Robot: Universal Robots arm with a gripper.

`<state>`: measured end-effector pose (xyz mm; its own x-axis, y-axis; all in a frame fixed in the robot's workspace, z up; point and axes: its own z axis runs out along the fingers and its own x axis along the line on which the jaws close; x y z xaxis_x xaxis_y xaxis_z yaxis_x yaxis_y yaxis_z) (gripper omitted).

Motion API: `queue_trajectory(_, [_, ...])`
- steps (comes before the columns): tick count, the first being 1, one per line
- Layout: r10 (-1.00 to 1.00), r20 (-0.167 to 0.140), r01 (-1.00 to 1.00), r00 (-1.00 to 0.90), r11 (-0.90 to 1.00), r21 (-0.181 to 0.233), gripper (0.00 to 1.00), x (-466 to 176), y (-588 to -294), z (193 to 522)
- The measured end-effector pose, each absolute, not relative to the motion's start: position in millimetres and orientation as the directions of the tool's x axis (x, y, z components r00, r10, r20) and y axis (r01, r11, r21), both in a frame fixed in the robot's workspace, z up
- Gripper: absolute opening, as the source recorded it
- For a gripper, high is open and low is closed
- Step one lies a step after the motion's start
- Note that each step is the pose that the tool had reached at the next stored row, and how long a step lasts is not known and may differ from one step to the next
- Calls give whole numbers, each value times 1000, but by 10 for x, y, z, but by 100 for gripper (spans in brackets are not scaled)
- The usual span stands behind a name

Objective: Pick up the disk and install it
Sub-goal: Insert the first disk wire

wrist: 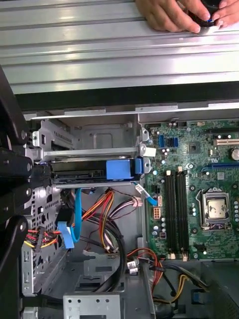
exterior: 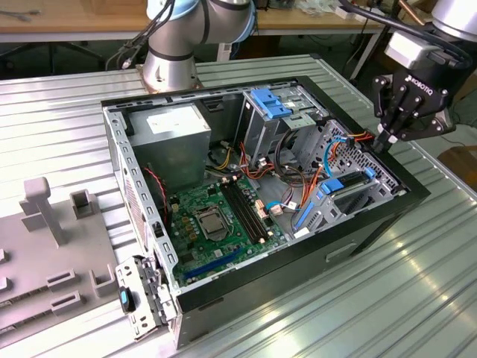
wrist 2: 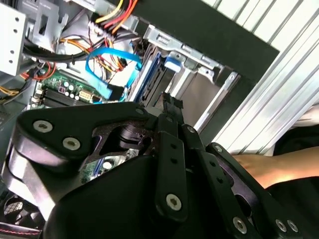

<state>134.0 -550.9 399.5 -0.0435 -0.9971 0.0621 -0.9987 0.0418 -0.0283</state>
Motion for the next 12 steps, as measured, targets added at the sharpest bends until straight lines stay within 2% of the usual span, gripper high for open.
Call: queue_trajectory(12, [-997,63,-999,-44,42,-28,11,1644,-5182,3976])
